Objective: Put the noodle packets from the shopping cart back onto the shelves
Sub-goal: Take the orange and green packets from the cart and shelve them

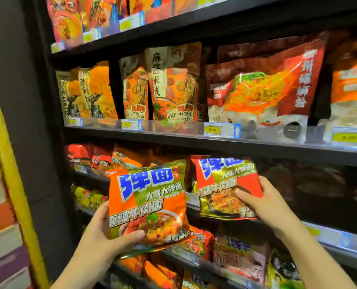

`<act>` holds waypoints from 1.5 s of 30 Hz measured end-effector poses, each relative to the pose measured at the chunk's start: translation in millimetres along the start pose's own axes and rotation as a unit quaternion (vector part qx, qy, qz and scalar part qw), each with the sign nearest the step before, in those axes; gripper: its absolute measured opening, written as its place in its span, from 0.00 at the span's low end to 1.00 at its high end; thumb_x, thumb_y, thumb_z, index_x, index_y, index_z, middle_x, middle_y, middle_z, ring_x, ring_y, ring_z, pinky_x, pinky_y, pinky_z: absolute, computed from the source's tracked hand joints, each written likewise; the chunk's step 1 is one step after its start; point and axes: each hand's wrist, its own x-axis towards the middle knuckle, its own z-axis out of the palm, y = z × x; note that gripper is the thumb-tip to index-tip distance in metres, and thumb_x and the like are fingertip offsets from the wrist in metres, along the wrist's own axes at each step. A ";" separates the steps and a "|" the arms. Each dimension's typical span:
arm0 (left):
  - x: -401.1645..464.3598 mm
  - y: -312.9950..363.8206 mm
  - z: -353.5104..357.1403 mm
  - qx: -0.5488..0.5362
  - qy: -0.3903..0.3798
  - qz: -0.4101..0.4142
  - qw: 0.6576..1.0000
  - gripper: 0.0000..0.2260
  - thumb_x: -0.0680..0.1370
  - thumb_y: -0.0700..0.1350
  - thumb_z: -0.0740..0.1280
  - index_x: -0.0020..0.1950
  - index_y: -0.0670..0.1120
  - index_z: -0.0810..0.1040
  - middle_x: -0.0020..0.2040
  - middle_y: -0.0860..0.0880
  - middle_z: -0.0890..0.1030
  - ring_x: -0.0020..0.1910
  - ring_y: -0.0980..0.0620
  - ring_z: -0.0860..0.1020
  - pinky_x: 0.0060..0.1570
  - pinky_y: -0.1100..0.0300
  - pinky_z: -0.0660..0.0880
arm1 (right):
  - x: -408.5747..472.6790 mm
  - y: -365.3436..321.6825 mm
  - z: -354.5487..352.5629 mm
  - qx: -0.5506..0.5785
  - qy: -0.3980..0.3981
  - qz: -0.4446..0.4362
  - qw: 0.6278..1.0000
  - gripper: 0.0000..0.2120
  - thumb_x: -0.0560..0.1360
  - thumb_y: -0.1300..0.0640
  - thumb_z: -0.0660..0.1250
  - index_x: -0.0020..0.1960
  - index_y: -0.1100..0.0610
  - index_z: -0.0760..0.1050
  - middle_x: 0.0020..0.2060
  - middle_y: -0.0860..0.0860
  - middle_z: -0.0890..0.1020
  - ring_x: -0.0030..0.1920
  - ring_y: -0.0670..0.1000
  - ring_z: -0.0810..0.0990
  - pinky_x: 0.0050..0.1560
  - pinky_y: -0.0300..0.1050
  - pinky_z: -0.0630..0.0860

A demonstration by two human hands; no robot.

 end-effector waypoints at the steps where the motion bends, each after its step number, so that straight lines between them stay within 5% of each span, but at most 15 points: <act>1: 7.3 0.7 -5.6 -0.004 -0.010 0.001 1.000 0.41 0.52 0.50 0.87 0.62 0.56 0.75 0.53 0.51 0.86 0.52 0.52 0.86 0.44 0.56 0.84 | 3.0 -1.3 5.0 -0.003 0.014 0.003 1.000 0.20 0.74 0.56 0.77 0.61 0.50 0.74 0.54 0.48 0.84 0.52 0.49 0.84 0.56 0.52 0.81; 6: 44.9 -4.9 -22.0 -0.023 -0.051 0.004 0.998 0.42 0.52 0.50 0.87 0.62 0.56 0.75 0.54 0.51 0.86 0.52 0.51 0.85 0.46 0.53 0.84 | 20.5 -5.8 25.7 -0.024 0.081 0.011 0.996 0.13 0.75 0.54 0.77 0.52 0.50 0.73 0.49 0.51 0.84 0.49 0.51 0.84 0.52 0.53 0.81; 11: 75.0 -11.4 -15.9 -0.024 -0.062 0.005 0.998 0.44 0.46 0.55 0.85 0.61 0.59 0.76 0.55 0.53 0.85 0.55 0.51 0.84 0.56 0.41 0.81 | 46.4 -2.0 36.6 -0.066 0.083 0.039 0.994 0.18 0.72 0.45 0.77 0.49 0.58 0.78 0.41 0.51 0.84 0.41 0.53 0.84 0.41 0.48 0.78; 16: 94.5 -13.8 -7.0 -0.033 -0.084 0.006 0.996 0.49 0.42 0.57 0.86 0.62 0.58 0.75 0.55 0.52 0.86 0.54 0.50 0.85 0.55 0.41 0.81 | 61.6 -0.6 51.7 -0.122 0.066 0.062 0.988 0.20 0.76 0.50 0.75 0.33 0.57 0.69 0.24 0.48 0.71 0.25 0.48 0.69 0.28 0.41 0.65; 21: 111.6 -19.2 -1.7 -0.036 -0.093 0.002 0.995 0.51 0.41 0.55 0.87 0.62 0.57 0.76 0.55 0.51 0.86 0.53 0.48 0.85 0.48 0.44 0.83 | 77.5 -2.8 61.9 -0.198 0.046 0.108 0.973 0.24 0.78 0.49 0.72 0.31 0.57 0.65 0.26 0.50 0.68 0.27 0.49 0.66 0.28 0.44 0.61; 25: 118.5 -24.6 3.8 -0.041 -0.104 0.004 0.994 0.45 0.47 0.50 0.85 0.63 0.57 0.75 0.56 0.50 0.85 0.54 0.50 0.85 0.44 0.48 0.84 | 83.0 -9.7 67.1 -0.231 0.013 0.163 0.959 0.15 0.82 0.49 0.64 0.47 0.60 0.76 0.46 0.59 0.81 0.41 0.54 0.79 0.39 0.44 0.69; 28: 118.5 -26.0 5.9 -0.039 -0.112 0.011 0.993 0.41 0.54 0.45 0.88 0.63 0.54 0.75 0.55 0.50 0.86 0.52 0.51 0.85 0.40 0.57 0.84 | 84.6 -12.1 67.6 -0.264 0.006 0.171 0.949 0.28 0.83 0.43 0.62 0.69 0.66 0.73 0.64 0.62 0.79 0.63 0.61 0.78 0.51 0.43 0.70; 33: 117.5 -32.2 5.3 -0.037 -0.118 0.003 0.992 0.37 0.57 0.41 0.85 0.62 0.54 0.75 0.54 0.52 0.86 0.51 0.53 0.85 0.38 0.60 0.83 | 67.5 -12.8 68.0 -0.335 0.001 0.147 0.931 0.21 0.77 0.40 0.70 0.44 0.57 0.70 0.41 0.49 0.76 0.42 0.49 0.76 0.40 0.43 0.71; 37: 114.6 -34.6 10.6 -0.034 -0.135 0.002 0.990 0.35 0.59 0.40 0.82 0.62 0.55 0.74 0.53 0.54 0.86 0.51 0.54 0.85 0.39 0.59 0.83 | 51.2 -17.7 61.0 -0.321 0.047 0.135 0.936 0.24 0.71 0.38 0.76 0.43 0.55 0.69 0.40 0.51 0.77 0.37 0.48 0.75 0.34 0.43 0.71; 40: 110.7 -35.6 16.5 -0.035 -0.155 0.007 0.987 0.33 0.61 0.39 0.81 0.62 0.55 0.74 0.54 0.55 0.86 0.51 0.54 0.85 0.38 0.61 0.83 | 35.0 -27.9 50.8 -0.349 0.060 0.137 0.925 0.30 0.70 0.34 0.75 0.51 0.59 0.70 0.49 0.53 0.77 0.44 0.50 0.77 0.37 0.44 0.72; 43: 110.4 -36.5 22.7 -0.045 -0.187 0.009 0.981 0.34 0.61 0.41 0.83 0.63 0.56 0.74 0.54 0.54 0.86 0.53 0.53 0.85 0.40 0.60 0.83 | 15.2 -32.9 37.7 -0.401 0.063 0.130 0.905 0.48 0.68 0.31 0.74 0.75 0.59 0.62 0.68 0.56 0.73 0.66 0.57 0.75 0.54 0.50 0.77; 45: 109.9 -37.3 29.8 -0.049 -0.209 0.010 0.977 0.35 0.60 0.43 0.84 0.63 0.56 0.74 0.56 0.54 0.85 0.54 0.53 0.85 0.42 0.60 0.83 | -1.4 -36.3 26.8 -0.434 0.059 0.124 0.891 0.52 0.67 0.28 0.72 0.80 0.53 0.57 0.74 0.54 0.69 0.72 0.57 0.71 0.63 0.55 0.77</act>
